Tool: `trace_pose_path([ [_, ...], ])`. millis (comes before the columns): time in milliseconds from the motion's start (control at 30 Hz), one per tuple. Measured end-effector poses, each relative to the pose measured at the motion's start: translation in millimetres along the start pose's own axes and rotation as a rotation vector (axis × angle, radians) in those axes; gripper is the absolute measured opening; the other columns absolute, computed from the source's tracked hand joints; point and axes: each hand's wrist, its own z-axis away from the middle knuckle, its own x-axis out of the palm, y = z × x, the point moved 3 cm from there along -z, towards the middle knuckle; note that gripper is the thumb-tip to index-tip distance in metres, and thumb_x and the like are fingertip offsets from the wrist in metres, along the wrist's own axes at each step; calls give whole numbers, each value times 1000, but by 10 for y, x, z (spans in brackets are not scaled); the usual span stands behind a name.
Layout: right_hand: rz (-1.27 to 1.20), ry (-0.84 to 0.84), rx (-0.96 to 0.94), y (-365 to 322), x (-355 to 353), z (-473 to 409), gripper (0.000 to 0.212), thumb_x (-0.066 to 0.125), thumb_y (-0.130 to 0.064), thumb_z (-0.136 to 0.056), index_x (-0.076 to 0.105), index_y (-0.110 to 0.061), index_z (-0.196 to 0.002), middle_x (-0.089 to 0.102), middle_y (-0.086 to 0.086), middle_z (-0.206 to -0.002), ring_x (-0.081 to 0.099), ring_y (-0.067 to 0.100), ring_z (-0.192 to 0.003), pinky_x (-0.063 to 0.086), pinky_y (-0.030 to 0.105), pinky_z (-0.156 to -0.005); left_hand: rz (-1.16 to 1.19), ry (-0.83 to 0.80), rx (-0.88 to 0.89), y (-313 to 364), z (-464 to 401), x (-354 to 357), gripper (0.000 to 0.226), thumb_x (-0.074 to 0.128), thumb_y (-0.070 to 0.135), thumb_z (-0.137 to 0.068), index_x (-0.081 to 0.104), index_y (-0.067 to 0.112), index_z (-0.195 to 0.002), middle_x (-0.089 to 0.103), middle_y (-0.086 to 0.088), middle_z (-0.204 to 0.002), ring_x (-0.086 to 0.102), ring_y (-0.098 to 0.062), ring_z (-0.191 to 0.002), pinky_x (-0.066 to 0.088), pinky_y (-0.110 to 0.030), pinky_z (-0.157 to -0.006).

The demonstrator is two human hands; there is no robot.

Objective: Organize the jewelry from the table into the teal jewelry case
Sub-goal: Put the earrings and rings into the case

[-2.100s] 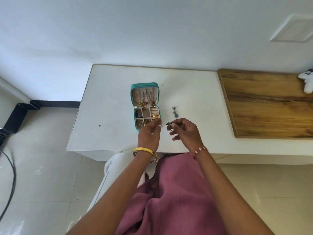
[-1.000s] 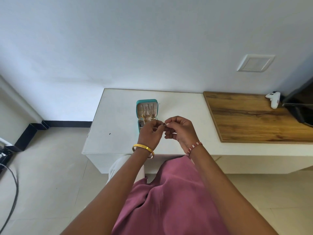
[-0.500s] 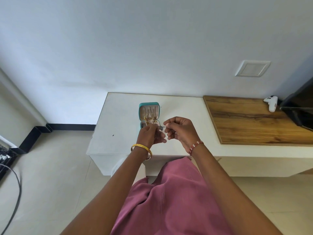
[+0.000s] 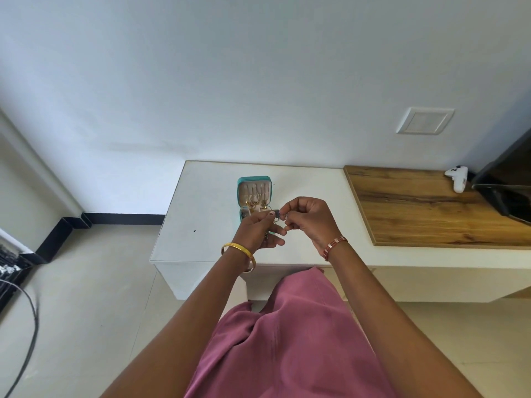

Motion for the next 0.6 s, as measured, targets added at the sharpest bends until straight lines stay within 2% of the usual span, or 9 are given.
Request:
trace_pose_path([
  [100,88,-19,-32,-19,6,12,21,58,10,-78,64,-9,-73,63,4,-69,58,14,-59,55,25,-62,-32,44,10,-5,16,-17,22,43,25,-96,59,22,-81,67,-1,-78,64,-6,-53,49,-26,-66],
  [167,127,-31,-37,-29,22,23,18,58,10,-77,64,-6,-76,62,3,-66,58,14,-57,55,24,-62,-40,52,10,1,22,-31,21,45,25,-95,60,22,-81,66,-5,-86,64,-9,-63,49,-27,-68],
  [300,122,40,-31,4,-17,8,14,59,10,-77,67,1,-83,63,8,-72,59,18,-60,56,32,-70,-43,71,28,25,23,-53,17,49,23,-93,60,21,-80,63,-5,-94,62,-11,-75,49,-27,-74],
  [367,131,86,-7,40,-56,-3,13,60,8,-78,68,4,-86,65,12,-79,60,17,-63,56,32,-71,-77,100,52,23,11,-72,12,51,22,-92,60,15,-86,63,-5,-96,62,-14,-79,49,-26,-76],
  [467,200,130,8,101,-81,-8,14,62,6,-78,70,2,-89,69,16,-91,62,20,-75,56,35,-79,-145,119,96,13,-4,-93,6,57,17,-88,60,14,-92,63,-7,-95,61,-17,-83,49,-25,-74],
  [533,235,152,-2,104,-86,6,16,63,3,-78,71,-1,-92,70,12,-95,60,19,-81,54,33,-81,-178,122,140,15,-3,-97,3,61,13,-85,60,16,-86,64,-6,-87,61,-11,-76,49,-22,-68],
  [600,223,135,-19,82,-70,27,15,62,-1,-81,71,-2,-93,68,10,-92,59,18,-81,54,30,-76,-197,126,187,17,-10,-94,7,65,8,-82,61,15,-83,65,0,-77,60,-4,-68,48,-13,-60],
])
